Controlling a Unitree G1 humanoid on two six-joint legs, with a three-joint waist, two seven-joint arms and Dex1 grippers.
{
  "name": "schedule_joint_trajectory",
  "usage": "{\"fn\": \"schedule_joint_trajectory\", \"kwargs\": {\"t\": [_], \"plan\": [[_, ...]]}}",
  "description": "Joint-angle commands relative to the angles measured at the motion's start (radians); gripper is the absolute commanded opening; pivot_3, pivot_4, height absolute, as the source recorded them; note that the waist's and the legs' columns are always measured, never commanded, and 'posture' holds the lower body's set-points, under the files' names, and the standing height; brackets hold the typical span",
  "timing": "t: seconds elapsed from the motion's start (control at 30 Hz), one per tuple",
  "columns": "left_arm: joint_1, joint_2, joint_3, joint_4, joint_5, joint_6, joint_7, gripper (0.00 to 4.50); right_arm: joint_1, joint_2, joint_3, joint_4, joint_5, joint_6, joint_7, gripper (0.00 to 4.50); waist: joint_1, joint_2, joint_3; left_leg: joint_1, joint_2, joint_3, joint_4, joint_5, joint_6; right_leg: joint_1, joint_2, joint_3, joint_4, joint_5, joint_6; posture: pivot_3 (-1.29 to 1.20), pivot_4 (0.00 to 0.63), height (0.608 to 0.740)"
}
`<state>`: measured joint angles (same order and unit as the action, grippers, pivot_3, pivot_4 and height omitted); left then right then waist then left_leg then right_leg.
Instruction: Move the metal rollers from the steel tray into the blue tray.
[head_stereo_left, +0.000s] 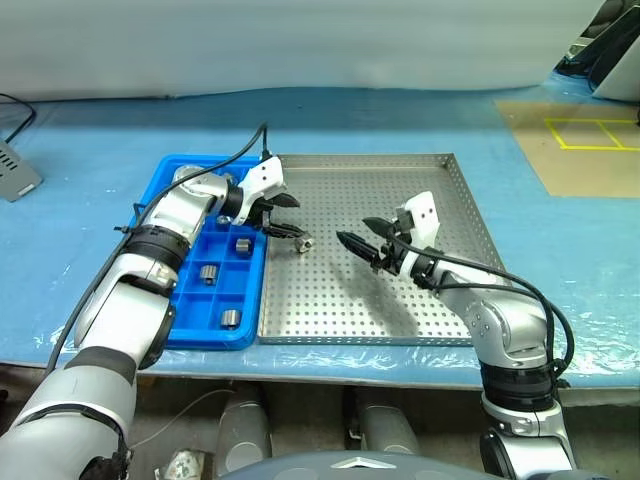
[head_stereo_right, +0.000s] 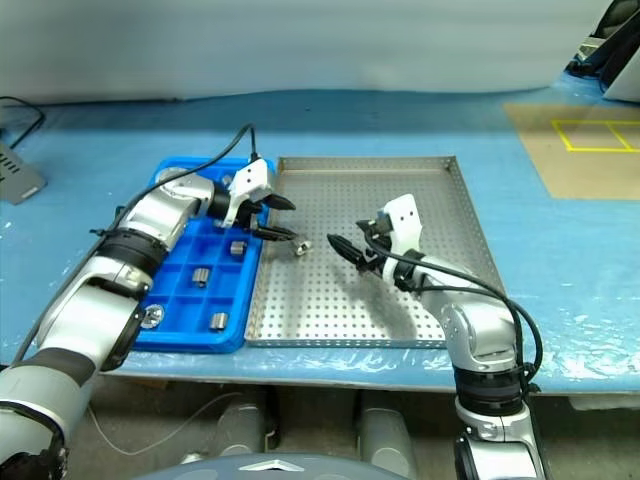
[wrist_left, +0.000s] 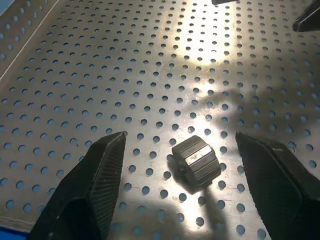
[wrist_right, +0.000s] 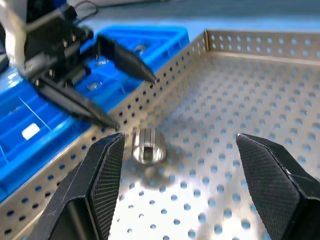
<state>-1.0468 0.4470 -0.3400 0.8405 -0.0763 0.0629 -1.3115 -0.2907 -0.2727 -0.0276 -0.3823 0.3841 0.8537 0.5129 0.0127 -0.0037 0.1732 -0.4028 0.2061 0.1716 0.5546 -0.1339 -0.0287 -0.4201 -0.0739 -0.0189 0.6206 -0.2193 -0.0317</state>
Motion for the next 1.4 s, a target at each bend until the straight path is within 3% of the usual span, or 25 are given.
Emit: {"fn": "schedule_joint_trajectory", "kwargs": {"t": [0.03,0.3,0.63,1.1,1.27,1.33,1.4], "plan": [[-0.052,-0.042,-0.015,0.097,0.053,-0.078,-0.057,3.71,0.043,-0.055,0.02,-0.056,-0.017,-0.058,0.011,3.71,0.001,0.0,0.0,0.0,0.0,0.0,0.002,-0.001,0.001,0.0,0.0,0.0,0.0,0.0,0.0,-0.45,0.15,0.74],[-0.055,-0.085,-0.027,0.161,0.135,-0.158,-0.121,3.71,0.106,-0.075,0.029,-0.094,-0.015,-0.073,-0.028,3.71,-0.002,0.0,0.0,0.0,0.001,0.001,0.007,-0.004,0.006,0.003,-0.001,0.0,0.0,0.0,0.0,-0.48,0.15,0.74],[-0.107,-0.169,-0.061,0.248,0.303,-0.097,0.13,3.71,0.085,-0.055,0.043,-0.138,0.0,-0.034,-0.088,3.71,-0.014,0.0,0.0,0.0,0.001,0.001,0.008,-0.004,0.006,0.004,-0.001,0.0,0.0,0.001,0.0,-0.5,0.15,0.74],[-0.101,-0.12,-0.098,0.266,0.388,-0.209,0.055,3.71,0.028,-0.017,0.09,-0.174,-0.001,0.039,-0.176,3.71,-0.03,0.0,0.0,0.0,0.001,0.001,0.007,-0.005,0.009,0.004,-0.001,0.0,-0.002,0.001,0.0,-0.51,0.15,0.74],[-0.109,-0.123,-0.096,0.281,0.4,-0.218,0.075,2.5,0.0,-0.001,0.099,-0.188,0.002,0.076,-0.204,3.75,-0.031,0.0,0.0,0.001,0.001,0.001,0.007,-0.005,0.008,0.004,-0.001,0.0,-0.002,0.001,0.0,-0.51,0.15,0.74],[-0.107,-0.126,-0.1,0.28,0.405,-0.23,0.076,2.5,-0.011,0.002,0.103,-0.194,0.001,0.091,-0.214,3.75,-0.031,0.0,0.0,0.003,0.001,0.002,0.007,-0.005,0.008,0.006,-0.001,0.0,-0.002,0.001,0.0,-0.51,0.15,0.74],[-0.102,-0.132,-0.092,0.277,0.393,-0.228,0.064,2.14,-0.021,0.004,0.102,-0.198,0.003,0.104,-0.22,3.75,-0.031,0.0,0.0,0.004,0.001,0.002,0.007,-0.005,0.008,0.006,-0.001,0.0,-0.002,0.001,-0.001,-0.52,0.15,0.74]]}}
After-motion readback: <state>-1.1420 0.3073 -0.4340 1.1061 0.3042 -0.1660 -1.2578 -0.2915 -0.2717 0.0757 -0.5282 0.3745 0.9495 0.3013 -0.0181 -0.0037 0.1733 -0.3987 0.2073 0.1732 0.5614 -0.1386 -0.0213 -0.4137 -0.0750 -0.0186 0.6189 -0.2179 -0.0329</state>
